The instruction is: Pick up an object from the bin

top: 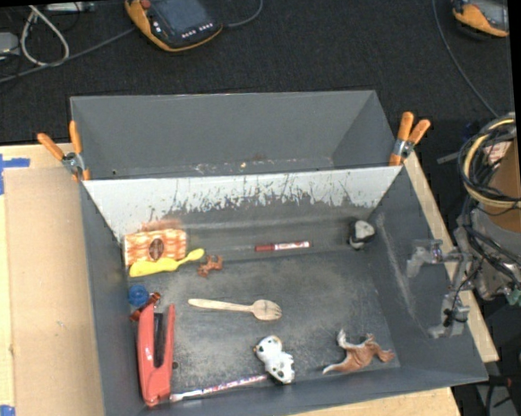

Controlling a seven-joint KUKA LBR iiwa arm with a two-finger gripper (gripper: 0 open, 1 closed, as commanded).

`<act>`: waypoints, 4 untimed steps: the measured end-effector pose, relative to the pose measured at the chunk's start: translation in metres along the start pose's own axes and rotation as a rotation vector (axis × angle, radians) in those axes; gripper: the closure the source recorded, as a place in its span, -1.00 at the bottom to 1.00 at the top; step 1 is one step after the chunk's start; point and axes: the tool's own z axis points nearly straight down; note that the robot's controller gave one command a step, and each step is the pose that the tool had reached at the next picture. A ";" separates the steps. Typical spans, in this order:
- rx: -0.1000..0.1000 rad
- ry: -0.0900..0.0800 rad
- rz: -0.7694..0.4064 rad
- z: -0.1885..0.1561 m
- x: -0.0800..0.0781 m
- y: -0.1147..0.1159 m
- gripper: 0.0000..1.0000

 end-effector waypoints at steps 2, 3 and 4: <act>0.002 -0.007 -0.386 0.048 0.009 0.036 -1.00; 0.003 -0.007 -0.277 0.068 0.010 0.050 -1.00; 0.001 -0.003 -0.253 0.090 0.009 0.050 -1.00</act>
Offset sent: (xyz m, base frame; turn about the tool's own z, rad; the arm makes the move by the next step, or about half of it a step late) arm -0.0130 0.0443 -0.0602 -0.4760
